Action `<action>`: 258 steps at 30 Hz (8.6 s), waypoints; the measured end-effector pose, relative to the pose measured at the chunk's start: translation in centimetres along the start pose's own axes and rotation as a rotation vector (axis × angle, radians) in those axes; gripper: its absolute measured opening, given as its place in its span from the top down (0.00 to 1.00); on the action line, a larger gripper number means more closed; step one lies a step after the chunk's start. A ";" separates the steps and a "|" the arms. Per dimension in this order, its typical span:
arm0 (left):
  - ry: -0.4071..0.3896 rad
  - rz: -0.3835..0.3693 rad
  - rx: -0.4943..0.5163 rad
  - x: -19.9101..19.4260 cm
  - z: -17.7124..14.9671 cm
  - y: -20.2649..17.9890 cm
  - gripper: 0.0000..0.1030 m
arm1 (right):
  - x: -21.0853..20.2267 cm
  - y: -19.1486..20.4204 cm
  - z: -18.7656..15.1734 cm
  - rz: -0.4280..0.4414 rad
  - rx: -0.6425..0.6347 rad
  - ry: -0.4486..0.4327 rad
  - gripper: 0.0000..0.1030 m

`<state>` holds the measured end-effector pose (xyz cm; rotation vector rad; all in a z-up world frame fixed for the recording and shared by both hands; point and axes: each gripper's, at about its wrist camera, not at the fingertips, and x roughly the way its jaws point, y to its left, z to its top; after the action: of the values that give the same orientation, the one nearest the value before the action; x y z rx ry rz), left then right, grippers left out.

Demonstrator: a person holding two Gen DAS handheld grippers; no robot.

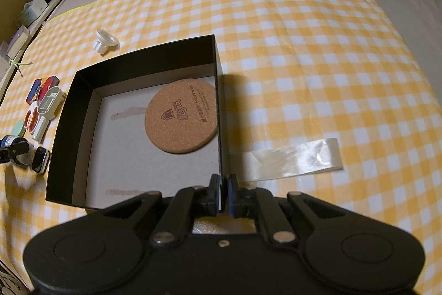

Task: Organize rigid objects
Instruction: 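Carry the blue bottle with the left tool into the box beside the coaster, then return the left tool and grasp the orange-handled scissors, then carry the scissors with the left tool and release them onto the coaster, then withdraw the left tool and lower it onto the red-blue card box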

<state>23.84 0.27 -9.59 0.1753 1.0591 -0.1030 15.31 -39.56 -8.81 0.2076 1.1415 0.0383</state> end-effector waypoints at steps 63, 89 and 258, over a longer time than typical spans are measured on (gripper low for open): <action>-0.068 -0.288 -0.136 -0.2 8.6 -17.8 0.05 | 0.1 0.4 0.2 -0.021 -0.058 0.019 0.93; -0.037 -0.318 0.052 -5.3 3.2 -16.3 0.00 | 0.1 0.5 0.1 -0.023 -0.053 0.019 0.93; -0.214 -0.291 0.127 -3.9 6.4 -11.0 0.00 | 1.4 0.6 0.9 -0.044 -0.096 0.007 0.92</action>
<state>25.54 -11.75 -4.17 0.1206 0.8591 -0.4432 16.70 -38.90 -9.59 0.0972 1.1475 0.0549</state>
